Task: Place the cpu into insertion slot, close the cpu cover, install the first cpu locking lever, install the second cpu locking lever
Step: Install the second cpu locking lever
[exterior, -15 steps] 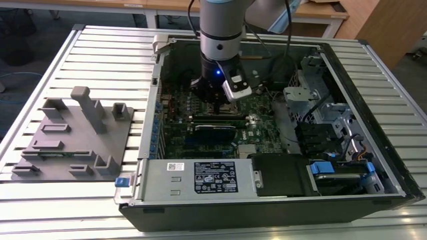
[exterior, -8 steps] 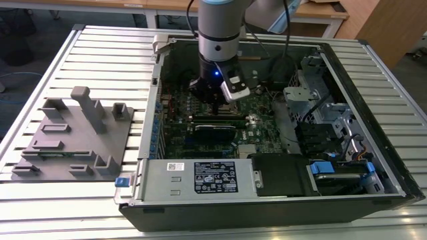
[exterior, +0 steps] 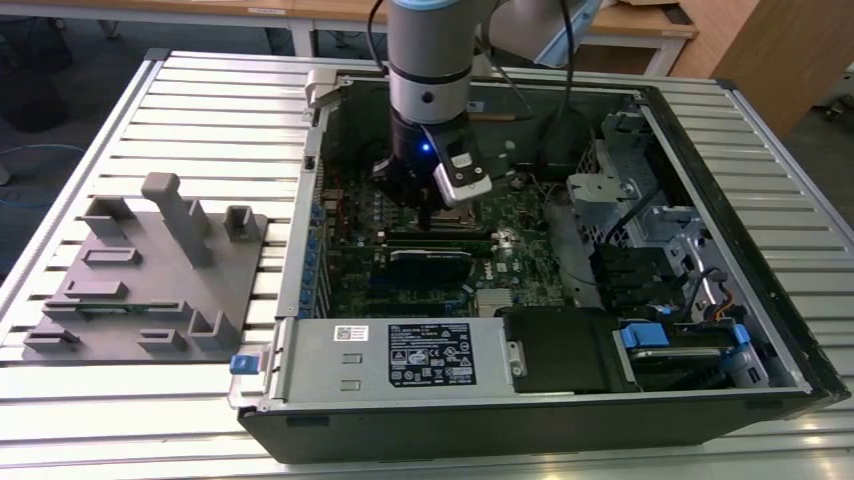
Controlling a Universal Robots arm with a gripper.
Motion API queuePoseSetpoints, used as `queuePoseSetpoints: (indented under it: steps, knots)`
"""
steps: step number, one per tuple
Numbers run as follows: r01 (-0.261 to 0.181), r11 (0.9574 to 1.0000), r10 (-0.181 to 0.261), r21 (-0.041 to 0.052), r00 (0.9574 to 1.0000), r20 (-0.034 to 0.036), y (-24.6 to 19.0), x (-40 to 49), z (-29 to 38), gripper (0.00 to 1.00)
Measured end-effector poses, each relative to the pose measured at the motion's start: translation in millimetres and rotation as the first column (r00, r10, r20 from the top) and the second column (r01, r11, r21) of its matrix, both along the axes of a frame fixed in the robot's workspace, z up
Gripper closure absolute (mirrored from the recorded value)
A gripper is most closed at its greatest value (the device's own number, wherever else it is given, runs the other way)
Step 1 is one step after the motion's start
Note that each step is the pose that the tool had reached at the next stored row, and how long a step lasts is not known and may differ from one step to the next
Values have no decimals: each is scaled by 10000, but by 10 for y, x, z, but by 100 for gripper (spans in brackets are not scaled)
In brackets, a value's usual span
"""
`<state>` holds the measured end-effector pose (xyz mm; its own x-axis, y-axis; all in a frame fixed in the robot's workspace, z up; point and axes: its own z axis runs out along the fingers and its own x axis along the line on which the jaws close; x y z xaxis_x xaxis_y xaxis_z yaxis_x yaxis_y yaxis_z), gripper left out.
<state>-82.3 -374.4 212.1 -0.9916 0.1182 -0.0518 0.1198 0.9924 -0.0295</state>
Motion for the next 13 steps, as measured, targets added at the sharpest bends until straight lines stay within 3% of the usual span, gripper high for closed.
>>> queuePoseSetpoints:
  steps: [13]
  knots:
    - [-1,10000,1,58,10000,0,-6,-25,-45,90]
